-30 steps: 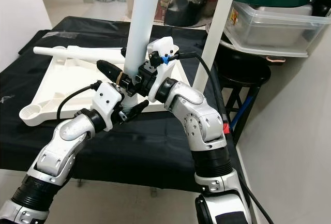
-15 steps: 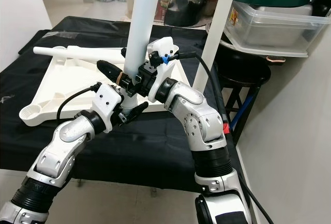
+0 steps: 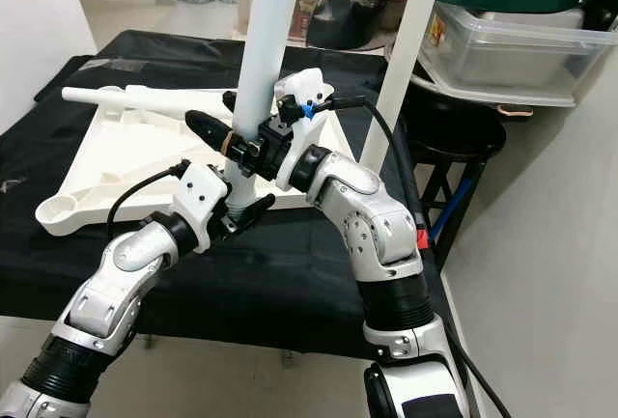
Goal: Building children table
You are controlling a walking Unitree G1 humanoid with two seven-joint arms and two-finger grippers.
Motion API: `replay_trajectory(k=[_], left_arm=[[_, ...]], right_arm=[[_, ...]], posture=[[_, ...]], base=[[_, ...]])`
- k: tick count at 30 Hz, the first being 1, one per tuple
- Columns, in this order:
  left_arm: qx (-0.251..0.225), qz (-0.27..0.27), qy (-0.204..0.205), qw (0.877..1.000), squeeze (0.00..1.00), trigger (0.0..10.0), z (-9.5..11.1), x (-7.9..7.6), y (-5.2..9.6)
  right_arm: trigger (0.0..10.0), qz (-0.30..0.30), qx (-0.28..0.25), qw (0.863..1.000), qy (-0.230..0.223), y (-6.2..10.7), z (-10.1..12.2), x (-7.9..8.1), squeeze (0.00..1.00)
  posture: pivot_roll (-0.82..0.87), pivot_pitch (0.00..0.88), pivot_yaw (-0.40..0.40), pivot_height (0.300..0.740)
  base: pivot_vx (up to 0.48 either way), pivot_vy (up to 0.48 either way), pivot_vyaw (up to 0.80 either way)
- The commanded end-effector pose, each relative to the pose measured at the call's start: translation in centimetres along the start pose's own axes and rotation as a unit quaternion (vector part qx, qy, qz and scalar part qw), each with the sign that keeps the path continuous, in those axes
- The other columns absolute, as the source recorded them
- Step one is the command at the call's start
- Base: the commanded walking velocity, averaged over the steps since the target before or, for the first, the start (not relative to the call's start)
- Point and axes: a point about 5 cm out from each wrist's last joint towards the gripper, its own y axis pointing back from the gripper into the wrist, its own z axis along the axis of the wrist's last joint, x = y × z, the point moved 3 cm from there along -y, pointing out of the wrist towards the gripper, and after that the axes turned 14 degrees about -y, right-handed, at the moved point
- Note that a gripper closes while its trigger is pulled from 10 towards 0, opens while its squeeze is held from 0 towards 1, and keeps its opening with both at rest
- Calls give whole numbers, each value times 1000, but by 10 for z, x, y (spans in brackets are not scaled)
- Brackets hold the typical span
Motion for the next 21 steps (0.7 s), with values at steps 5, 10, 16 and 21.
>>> replay_trajectory(k=[5,10,16,21], left_arm=[[-2,-20,-15,1000,0,10000,0,-7,-1],[-4,-22,-14,1000,0,10000,0,-10,-1],[6,-19,-6,1000,0,10000,-2,-12,-1],[1,-11,12,1000,1000,10000,-3,-10,0]], right_arm=[[0,28,-9,1000,2,-6,7,13,0],[0,27,-12,1000,2,-6,8,13,0],[0,19,-19,1000,0,-5,8,11,0],[0,15,-18,1000,1,-4,7,9,0]], posture=[[83,38,-64,740],[86,32,-66,740],[89,19,-69,740],[87,15,-70,740]], base=[[0,0,0],[0,0,0],[0,0,0],[0,0,0]])
